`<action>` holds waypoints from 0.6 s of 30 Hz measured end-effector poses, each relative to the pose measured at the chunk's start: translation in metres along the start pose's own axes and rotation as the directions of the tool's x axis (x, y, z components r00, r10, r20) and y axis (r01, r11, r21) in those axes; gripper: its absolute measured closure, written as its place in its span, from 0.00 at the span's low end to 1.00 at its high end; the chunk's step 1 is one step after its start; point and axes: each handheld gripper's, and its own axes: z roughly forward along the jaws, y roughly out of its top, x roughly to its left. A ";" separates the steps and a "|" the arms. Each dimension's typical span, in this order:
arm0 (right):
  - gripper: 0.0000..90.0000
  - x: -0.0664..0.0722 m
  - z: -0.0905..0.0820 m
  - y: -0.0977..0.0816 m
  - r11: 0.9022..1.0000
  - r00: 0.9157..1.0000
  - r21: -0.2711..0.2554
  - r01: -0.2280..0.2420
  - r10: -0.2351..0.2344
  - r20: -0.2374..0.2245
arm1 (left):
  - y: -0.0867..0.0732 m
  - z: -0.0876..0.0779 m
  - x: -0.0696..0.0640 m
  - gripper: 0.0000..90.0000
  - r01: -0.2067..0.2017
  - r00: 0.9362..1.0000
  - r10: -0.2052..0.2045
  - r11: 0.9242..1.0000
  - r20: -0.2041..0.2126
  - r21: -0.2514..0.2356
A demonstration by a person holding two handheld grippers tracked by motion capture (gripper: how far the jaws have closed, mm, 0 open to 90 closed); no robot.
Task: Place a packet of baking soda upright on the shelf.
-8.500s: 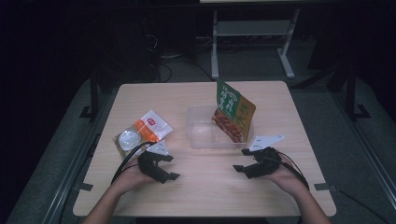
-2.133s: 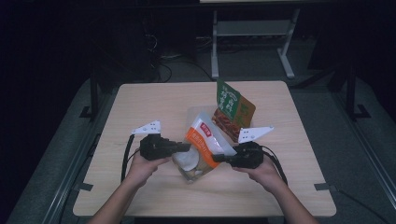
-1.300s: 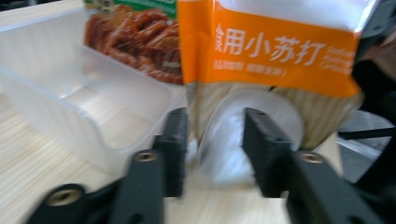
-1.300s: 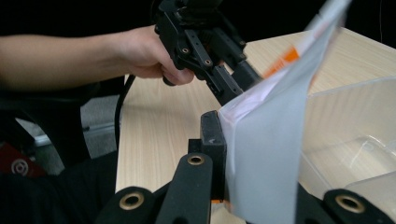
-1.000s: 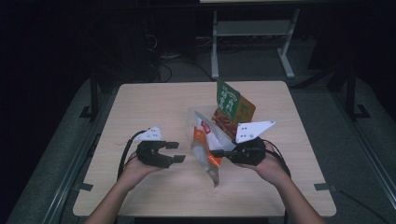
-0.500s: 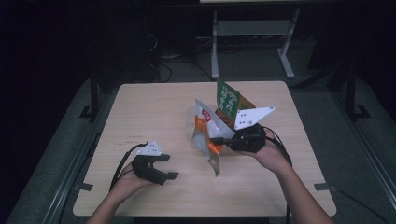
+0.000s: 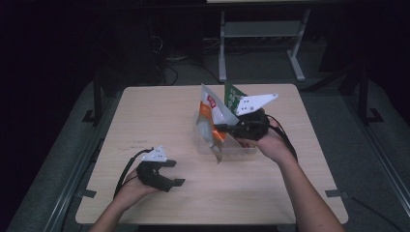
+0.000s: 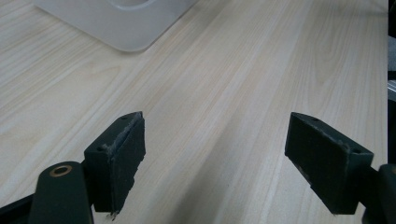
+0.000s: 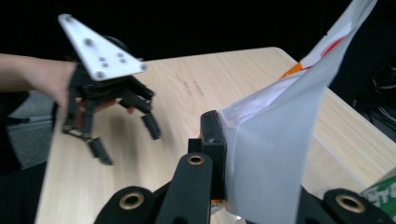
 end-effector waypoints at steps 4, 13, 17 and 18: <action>1.00 -0.007 0.010 0.005 1.000 0.999 0.025 0.012 -0.013 0.046 | 0.000 -0.001 0.000 0.22 0.002 1.000 -0.002 1.000 0.000 -0.010; 1.00 -0.018 0.028 0.016 0.997 0.995 0.072 0.015 -0.022 0.093 | 0.001 -0.003 0.001 0.22 0.005 1.000 -0.005 1.000 -0.001 -0.022; 1.00 -0.023 0.036 0.019 0.994 0.993 0.101 0.029 -0.040 0.111 | 0.000 -0.004 0.003 0.22 0.005 1.000 -0.005 1.000 0.000 -0.018; 1.00 -0.024 0.038 0.019 0.993 0.992 0.112 0.020 -0.034 0.119 | 0.000 -0.004 0.003 0.22 0.005 1.000 -0.005 1.000 0.000 -0.018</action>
